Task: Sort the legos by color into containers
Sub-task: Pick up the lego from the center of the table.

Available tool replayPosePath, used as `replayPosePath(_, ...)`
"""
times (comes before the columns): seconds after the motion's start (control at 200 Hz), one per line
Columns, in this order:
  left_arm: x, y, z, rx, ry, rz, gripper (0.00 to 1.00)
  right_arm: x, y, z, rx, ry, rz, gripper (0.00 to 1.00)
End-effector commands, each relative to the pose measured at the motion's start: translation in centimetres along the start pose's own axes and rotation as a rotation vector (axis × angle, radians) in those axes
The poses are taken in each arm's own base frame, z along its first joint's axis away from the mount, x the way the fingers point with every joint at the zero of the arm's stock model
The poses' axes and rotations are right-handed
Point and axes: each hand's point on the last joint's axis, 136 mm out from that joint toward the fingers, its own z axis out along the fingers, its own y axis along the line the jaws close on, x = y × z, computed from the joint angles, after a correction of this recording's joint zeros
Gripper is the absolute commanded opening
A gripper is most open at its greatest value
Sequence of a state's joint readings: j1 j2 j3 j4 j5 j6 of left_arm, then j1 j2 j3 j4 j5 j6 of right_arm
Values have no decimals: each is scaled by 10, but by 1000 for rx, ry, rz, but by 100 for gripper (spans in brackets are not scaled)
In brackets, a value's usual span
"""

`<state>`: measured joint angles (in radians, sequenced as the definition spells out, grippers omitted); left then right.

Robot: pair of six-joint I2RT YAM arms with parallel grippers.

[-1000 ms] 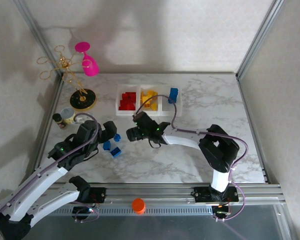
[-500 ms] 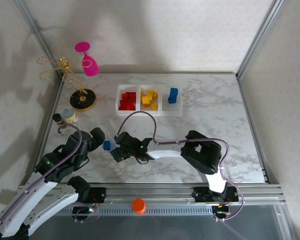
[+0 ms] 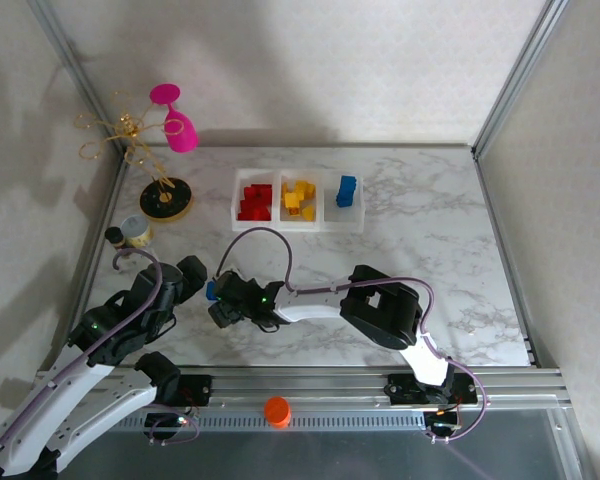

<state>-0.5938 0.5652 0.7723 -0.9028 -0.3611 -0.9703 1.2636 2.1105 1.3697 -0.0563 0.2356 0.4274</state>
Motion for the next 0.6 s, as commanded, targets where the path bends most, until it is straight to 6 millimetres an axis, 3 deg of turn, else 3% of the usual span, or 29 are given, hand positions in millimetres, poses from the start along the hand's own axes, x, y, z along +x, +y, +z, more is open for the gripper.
replayPosePath(0.0, -9, 2, -5, -15, -24, -15, 100, 6, 5, -1, 9, 11, -21, 82)
replayPosePath(0.12, -9, 2, -5, -14, -23, -15, 100, 12, 2, -1, 12, 22, -11, 74)
replayPosePath(0.34, -10, -4, -5, 3, -22, -17, 100, 14, -5, -4, 47, 25, -4, 51)
replayPosePath(0.596, -10, -16, -6, 42, -5, -10, 100, -5, -9, -32, 29, -34, 41, 26)
